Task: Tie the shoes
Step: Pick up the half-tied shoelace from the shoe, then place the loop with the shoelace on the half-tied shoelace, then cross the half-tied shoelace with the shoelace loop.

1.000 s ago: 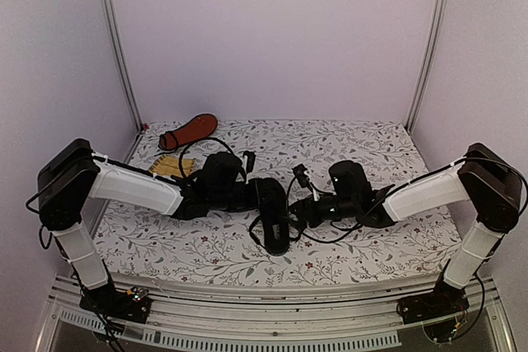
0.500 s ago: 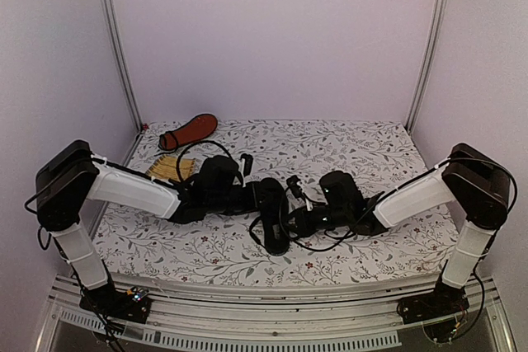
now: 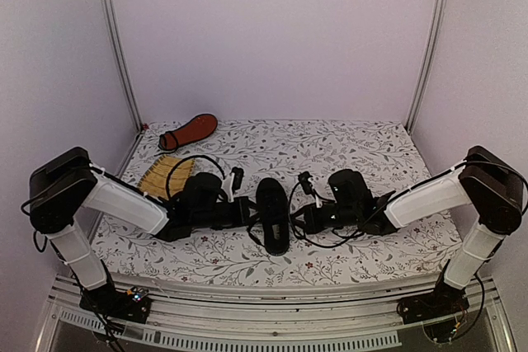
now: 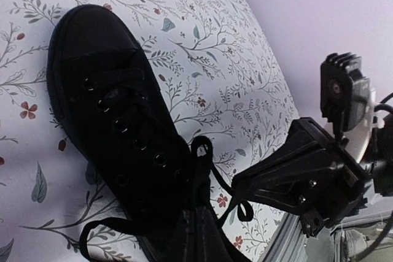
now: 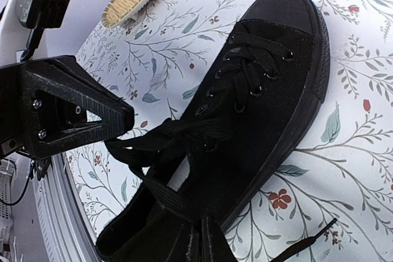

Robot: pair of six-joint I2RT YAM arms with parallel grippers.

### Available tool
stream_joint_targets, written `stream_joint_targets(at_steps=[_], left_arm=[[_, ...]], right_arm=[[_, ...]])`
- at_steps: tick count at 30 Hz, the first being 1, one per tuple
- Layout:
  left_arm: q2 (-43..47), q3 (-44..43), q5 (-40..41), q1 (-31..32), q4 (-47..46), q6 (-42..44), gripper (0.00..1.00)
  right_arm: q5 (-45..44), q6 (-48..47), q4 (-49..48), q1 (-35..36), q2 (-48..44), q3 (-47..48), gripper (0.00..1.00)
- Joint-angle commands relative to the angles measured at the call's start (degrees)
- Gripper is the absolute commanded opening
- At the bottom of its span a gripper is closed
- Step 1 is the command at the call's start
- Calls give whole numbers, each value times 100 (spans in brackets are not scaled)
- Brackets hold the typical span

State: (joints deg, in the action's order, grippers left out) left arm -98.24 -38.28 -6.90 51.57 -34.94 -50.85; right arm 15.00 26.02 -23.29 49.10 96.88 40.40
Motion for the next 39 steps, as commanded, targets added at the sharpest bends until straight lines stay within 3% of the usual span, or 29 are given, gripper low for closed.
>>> stream_joint_targets(at_steps=[1,15,21,25,39], left_arm=[[210,189,-126,-21,-389,59,0],[185,767,-462,3,-328,182,1],[813,738,122,-41,642,627,32],[1177,395,345,-210,1472,1052,43],[-291,-1504,-1234,-484,2091,1926,40]], right_arm=[[-192,176,169,-103,-205,-122,2],[55,194,159,-252,-62,92,2],[162,120,159,-251,-63,90,2],[220,56,151,-252,-73,83,2],[257,35,131,-254,-89,87,2]])
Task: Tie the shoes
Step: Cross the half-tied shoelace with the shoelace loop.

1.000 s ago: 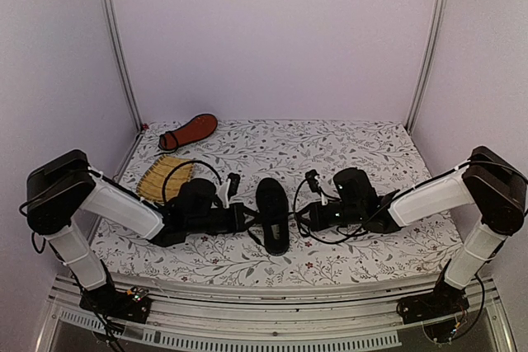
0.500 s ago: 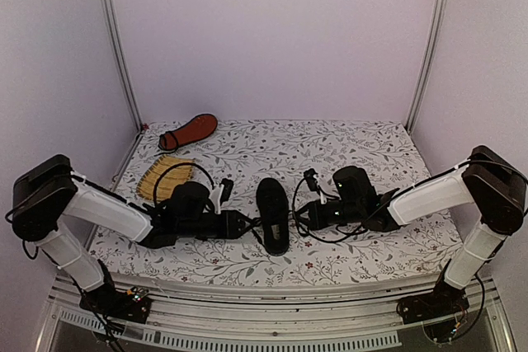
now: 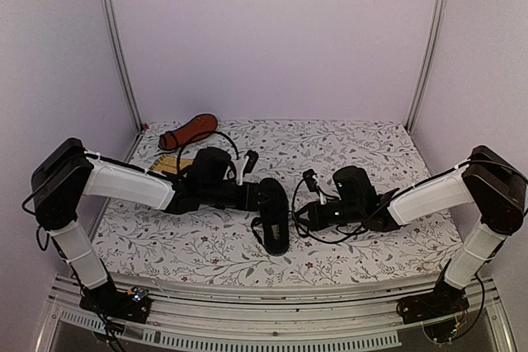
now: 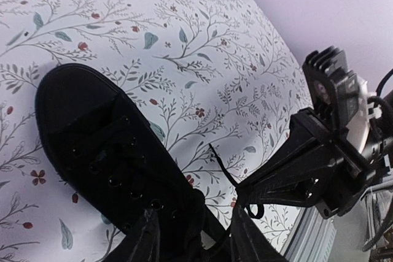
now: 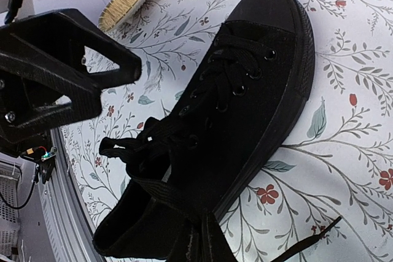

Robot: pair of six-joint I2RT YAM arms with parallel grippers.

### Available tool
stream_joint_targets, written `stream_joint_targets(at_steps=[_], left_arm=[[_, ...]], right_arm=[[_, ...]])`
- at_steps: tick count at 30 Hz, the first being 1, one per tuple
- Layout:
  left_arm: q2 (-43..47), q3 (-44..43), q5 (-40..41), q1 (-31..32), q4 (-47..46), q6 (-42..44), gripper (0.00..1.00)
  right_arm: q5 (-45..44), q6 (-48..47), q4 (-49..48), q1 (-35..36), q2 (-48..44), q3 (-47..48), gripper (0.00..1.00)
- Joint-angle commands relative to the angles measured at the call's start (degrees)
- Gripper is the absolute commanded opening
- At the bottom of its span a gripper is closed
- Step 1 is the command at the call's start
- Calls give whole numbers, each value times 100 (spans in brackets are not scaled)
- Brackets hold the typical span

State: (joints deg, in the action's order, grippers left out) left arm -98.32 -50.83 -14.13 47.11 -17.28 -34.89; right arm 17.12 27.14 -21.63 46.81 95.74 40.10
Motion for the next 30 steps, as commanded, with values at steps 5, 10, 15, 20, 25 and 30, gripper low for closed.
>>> stream_joint_targets(at_steps=[5,10,15,20,25,30], left_arm=[[-468,-361,-647,-23,382,389,43],[-605,-474,-648,-17,495,434,34],[-711,-557,-585,-6,518,425,30],[-750,-604,-491,15,578,430,24],[-768,-599,-552,25,480,370,6],[-601,-515,-374,21,287,282,0]], right_arm=[[52,-69,-64,-16,44,120,2],[72,-59,-90,-22,75,129,2],[89,-50,-105,-20,76,128,2],[97,-51,-107,-19,76,113,2],[109,-57,-115,-16,76,109,2],[107,-63,-104,-14,17,134,2]])
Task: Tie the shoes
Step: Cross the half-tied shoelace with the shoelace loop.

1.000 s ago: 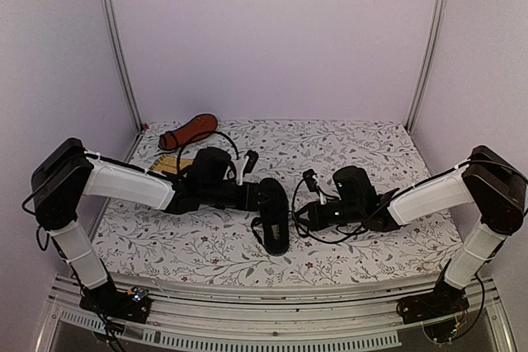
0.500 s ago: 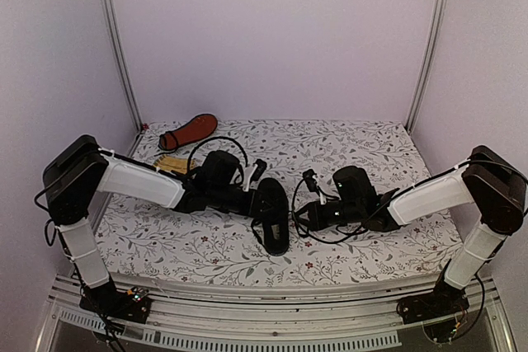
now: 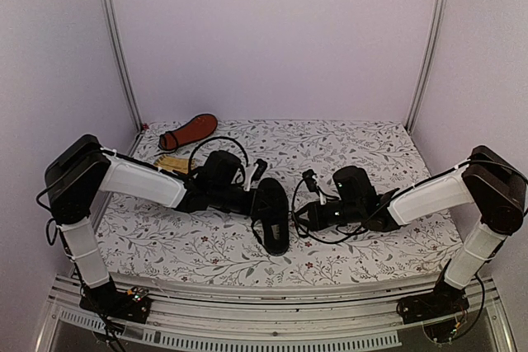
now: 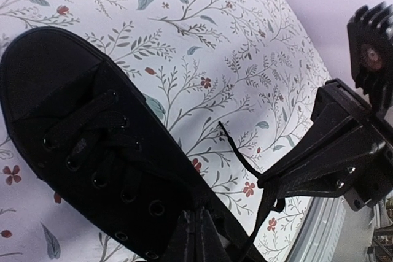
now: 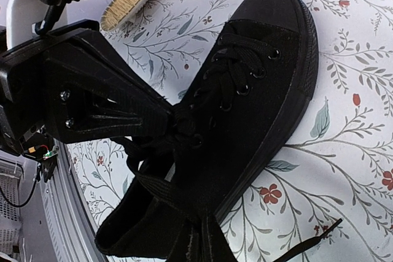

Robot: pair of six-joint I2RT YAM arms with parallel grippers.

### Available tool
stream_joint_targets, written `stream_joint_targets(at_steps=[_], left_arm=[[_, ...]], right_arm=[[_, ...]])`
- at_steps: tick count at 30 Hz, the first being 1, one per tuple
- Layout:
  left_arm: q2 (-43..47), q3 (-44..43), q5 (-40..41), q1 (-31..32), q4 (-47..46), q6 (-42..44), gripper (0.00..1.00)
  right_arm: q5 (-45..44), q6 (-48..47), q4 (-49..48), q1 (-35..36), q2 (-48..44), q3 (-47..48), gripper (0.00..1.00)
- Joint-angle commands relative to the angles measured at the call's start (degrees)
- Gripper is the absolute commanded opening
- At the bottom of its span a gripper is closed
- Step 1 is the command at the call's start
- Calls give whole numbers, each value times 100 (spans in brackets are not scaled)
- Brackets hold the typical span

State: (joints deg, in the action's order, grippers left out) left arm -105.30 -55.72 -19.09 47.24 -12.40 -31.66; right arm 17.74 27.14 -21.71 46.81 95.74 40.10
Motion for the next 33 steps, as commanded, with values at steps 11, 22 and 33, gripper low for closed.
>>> stream_joint_targets(at_steps=[11,22,33], left_arm=[[434,184,376,9,-283,-39,0],[485,264,354,9,-406,-121,0],[471,299,309,9,-465,-168,0]], right_arm=[[69,-127,49,-7,294,673,2],[222,-308,259,65,706,1137,2],[392,-406,369,119,1061,1458,2]])
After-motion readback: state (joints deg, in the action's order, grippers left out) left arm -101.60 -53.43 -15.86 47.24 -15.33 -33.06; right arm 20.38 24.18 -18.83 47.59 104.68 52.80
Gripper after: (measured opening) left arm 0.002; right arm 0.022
